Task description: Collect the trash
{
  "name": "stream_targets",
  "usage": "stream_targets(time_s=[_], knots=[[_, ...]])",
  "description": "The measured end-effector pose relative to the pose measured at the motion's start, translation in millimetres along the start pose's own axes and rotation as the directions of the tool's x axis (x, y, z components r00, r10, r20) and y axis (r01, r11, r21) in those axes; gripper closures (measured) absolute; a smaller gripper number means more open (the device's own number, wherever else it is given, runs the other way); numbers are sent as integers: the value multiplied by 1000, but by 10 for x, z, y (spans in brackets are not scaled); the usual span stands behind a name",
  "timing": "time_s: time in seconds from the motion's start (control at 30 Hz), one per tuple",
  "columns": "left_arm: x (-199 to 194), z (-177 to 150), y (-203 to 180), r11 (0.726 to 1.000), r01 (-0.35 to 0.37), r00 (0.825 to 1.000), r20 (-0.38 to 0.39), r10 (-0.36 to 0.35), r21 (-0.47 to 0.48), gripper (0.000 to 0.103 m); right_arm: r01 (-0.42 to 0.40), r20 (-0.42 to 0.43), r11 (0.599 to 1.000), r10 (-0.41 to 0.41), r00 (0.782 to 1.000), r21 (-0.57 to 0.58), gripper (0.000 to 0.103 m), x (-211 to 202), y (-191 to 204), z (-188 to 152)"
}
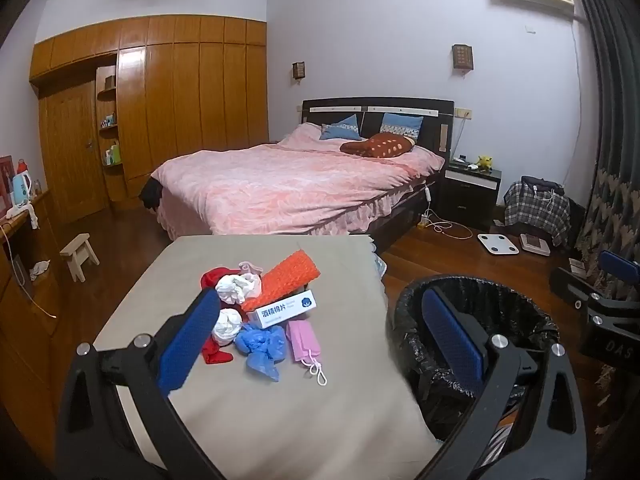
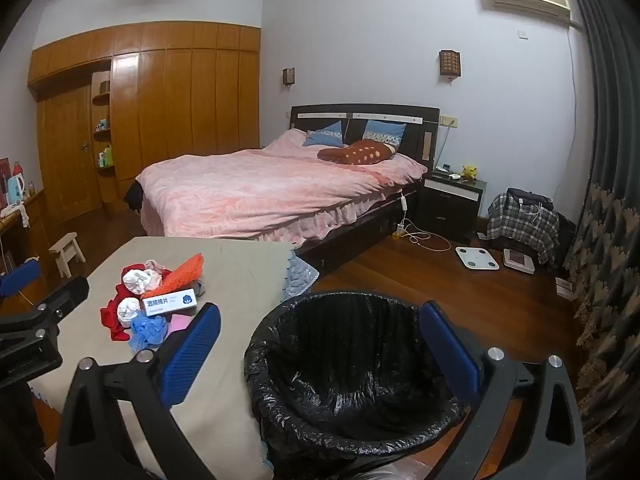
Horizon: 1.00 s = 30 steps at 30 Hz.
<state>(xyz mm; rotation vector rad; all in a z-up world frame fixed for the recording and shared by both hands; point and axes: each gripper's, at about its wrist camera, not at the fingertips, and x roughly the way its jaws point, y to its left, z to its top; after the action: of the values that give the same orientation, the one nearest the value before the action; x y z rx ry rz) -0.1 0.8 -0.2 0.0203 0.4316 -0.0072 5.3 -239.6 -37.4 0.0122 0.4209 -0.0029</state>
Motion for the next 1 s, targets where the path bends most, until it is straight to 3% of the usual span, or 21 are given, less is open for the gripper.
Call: stream_targets(time_s=[1.0], knots=[[56,-41,40,1000,-4,1000,-14,4,7,5,-2,-23,1000,2,1000,0,6,90,41,-41]])
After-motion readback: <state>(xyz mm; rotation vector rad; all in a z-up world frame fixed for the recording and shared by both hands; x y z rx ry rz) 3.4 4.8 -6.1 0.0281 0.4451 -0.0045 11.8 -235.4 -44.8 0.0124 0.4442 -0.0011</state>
